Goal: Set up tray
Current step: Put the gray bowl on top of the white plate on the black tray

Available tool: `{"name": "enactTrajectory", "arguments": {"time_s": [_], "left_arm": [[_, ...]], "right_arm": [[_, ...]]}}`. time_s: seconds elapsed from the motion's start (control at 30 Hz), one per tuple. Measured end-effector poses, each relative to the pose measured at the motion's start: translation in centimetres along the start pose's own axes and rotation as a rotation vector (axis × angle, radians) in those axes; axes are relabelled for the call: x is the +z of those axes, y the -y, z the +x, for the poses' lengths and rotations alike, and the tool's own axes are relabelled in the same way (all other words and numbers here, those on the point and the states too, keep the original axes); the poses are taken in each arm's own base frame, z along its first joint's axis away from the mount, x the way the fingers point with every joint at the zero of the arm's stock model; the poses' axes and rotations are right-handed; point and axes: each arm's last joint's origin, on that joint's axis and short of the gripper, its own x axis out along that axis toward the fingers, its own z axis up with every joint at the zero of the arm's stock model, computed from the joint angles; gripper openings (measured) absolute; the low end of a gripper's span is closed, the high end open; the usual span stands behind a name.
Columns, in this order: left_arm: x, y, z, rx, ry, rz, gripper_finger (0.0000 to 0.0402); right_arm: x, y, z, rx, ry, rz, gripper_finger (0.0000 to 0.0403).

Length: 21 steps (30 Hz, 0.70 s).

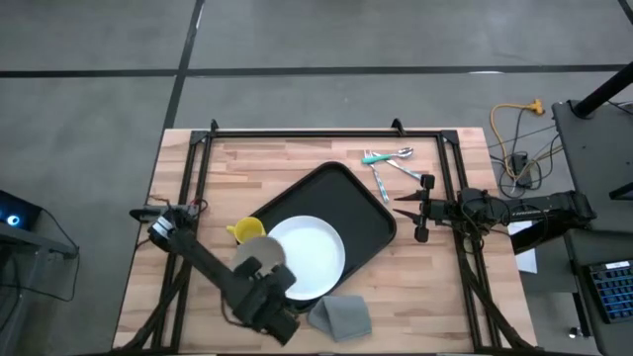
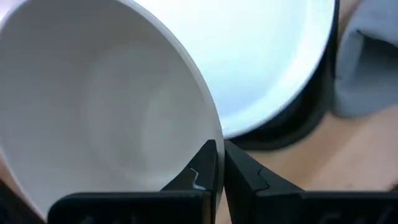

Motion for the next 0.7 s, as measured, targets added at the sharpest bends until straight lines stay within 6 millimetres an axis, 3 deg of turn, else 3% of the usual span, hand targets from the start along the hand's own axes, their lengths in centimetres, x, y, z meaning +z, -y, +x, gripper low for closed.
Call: {"name": "enactTrajectory", "arguments": {"time_s": [0.27, 0.7], "left_arm": [[2.7, 0.0, 2.2, -0.025, 0.039, 0.231, 0.0000], [2.9, 1.0, 3.0, -0.093, 0.076, 0.438, 0.0000]], "right_arm": [[0.0, 0.0, 0.0, 0.000, 0.000, 0.000, 0.0123], [0.0, 0.0, 0.0, 0.000, 0.000, 0.000, 0.0123]]}}
